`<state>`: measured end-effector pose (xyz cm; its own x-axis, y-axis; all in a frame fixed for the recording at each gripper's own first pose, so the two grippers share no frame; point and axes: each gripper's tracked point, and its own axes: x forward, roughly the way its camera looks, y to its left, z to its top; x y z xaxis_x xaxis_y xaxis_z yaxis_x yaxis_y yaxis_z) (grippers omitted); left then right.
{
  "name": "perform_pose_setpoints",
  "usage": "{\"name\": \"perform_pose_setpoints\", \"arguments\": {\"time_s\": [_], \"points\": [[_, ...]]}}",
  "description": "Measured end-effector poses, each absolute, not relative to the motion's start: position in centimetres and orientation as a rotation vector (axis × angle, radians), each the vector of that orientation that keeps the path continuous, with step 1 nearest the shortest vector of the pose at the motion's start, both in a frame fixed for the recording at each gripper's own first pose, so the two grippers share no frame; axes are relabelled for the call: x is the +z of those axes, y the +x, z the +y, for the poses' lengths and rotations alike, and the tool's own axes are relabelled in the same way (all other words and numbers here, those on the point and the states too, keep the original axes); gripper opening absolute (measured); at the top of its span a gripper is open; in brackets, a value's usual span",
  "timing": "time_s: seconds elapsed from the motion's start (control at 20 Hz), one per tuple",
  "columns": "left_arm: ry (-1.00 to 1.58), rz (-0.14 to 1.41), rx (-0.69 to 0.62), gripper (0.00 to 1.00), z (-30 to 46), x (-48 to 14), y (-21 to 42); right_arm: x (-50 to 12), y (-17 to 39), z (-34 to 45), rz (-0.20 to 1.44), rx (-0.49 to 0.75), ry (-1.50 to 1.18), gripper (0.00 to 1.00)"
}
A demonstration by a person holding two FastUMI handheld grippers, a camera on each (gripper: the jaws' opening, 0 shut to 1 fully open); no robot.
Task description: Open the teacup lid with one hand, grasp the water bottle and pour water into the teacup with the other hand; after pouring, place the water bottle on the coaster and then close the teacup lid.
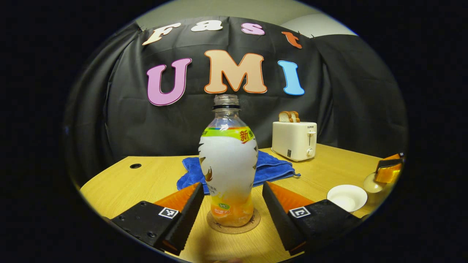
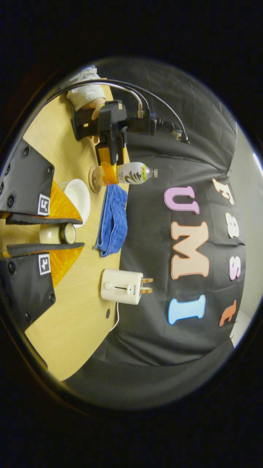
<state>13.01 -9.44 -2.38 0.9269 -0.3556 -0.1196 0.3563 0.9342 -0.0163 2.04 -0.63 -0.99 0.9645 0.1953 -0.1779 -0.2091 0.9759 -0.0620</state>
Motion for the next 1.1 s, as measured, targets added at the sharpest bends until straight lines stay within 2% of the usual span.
{"name": "perform_pose_setpoints", "arguments": {"time_s": [0.5,0.8,0.85,1.0,1.05,1.1], "points": [[0.015,0.071,-0.281,0.96,-6.1,-0.6,9.1,-0.8,3.3,2.1,0.15,0.249,-0.023,0.22],[0.005,0.039,-0.255,0.95,-4.8,0.4,6.6,-0.9,4.5,3.9,0.138,0.269,-0.012,0.26],[0.003,0.039,-0.25,0.95,-4.7,0.5,6.2,-0.9,4.6,4.2,0.136,0.27,-0.011,0.22],[-0.007,0.035,-0.242,0.97,-4.3,0.5,5.1,-1.0,5.2,4.8,0.129,0.275,-0.004,0.25],[-0.009,0.031,-0.239,0.97,-4.2,0.6,4.8,-1.0,5.4,5.0,0.127,0.276,-0.002,0.22],[-0.01,0.03,-0.234,0.96,-4.0,0.6,4.4,-1.1,5.6,5.2,0.127,0.279,0.0,0.25]]}}
